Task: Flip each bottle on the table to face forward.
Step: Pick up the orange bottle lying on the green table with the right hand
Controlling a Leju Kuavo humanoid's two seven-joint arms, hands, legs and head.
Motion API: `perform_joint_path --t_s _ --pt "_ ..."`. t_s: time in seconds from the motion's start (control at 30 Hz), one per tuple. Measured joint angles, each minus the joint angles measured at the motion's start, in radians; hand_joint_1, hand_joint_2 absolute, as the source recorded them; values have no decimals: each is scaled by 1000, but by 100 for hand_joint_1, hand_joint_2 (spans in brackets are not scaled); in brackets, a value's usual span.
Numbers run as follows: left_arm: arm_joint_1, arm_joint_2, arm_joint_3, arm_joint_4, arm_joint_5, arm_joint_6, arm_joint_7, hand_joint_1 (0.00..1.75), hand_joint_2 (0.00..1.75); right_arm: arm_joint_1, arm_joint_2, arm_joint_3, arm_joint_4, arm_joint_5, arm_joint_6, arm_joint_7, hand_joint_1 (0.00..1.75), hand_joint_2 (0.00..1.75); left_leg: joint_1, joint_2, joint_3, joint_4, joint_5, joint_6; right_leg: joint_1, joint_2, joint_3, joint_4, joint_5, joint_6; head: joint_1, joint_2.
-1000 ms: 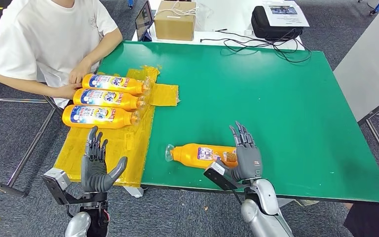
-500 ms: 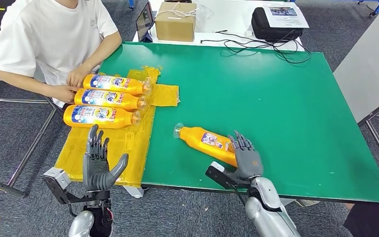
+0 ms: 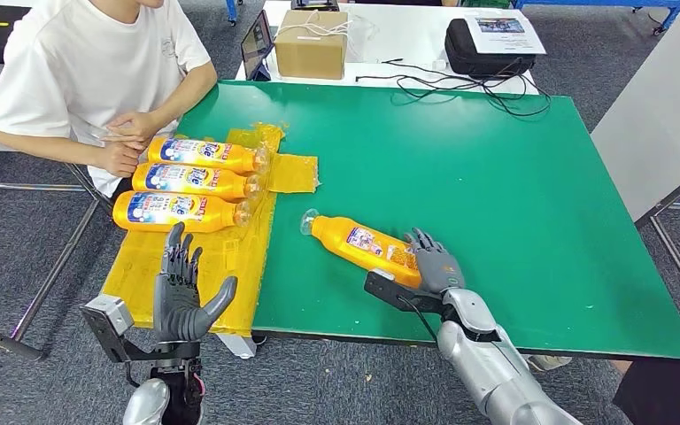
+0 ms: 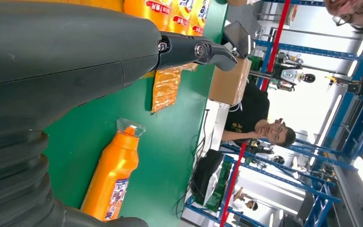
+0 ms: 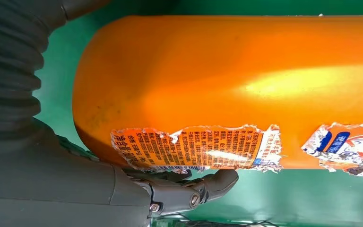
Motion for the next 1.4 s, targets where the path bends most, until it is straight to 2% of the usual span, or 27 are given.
perform_joint_path --t_s 0.33,0.47,0.6,0.63,0.73,0.77,1.0,1.4 --pt "3 0 1 -18 0 -12 7 0 175 -12 -2 18 3 -16 -31 7 0 175 0 -2 0 0 0 0 0 0 2 0 0 0 0 0" --pt "-3 3 1 -18 0 -16 8 0 175 -19 19 18 8 -39 -68 -19 0 175 0 -2 -1 0 1 0 0 0 1 0 1 0 0 0" --pt "-15 7 1 -17 1 -17 9 0 175 -40 49 18 23 -53 -45 -12 0 175 0 -1 -3 0 1 0 0 0 -2 1 1 -1 0 0" --pt "-18 8 2 -17 1 -17 9 0 175 -50 55 18 32 -56 -27 -2 37 175 0 -1 -3 0 1 0 0 0 -2 1 1 -1 0 0" --pt "-30 8 2 -13 0 -22 9 0 175 -99 76 18 81 -68 42 50 168 175 0 1 -4 0 1 0 0 0 -3 1 1 -1 0 0" --pt "-35 8 2 -10 0 -24 9 0 175 -115 81 18 99 -74 63 64 175 175 0 1 -4 0 1 0 0 0 -3 1 1 -1 0 0" --pt "-59 13 2 20 -12 -35 8 0 175 -182 104 17 185 -109 118 94 175 175 0 2 -3 0 1 0 0 0 -3 0 1 -1 0 0" --pt "-84 29 6 44 -21 -36 6 0 175 -221 109 13 239 -128 149 130 175 175 0 2 -3 0 1 0 0 0 -2 0 1 -1 0 0"
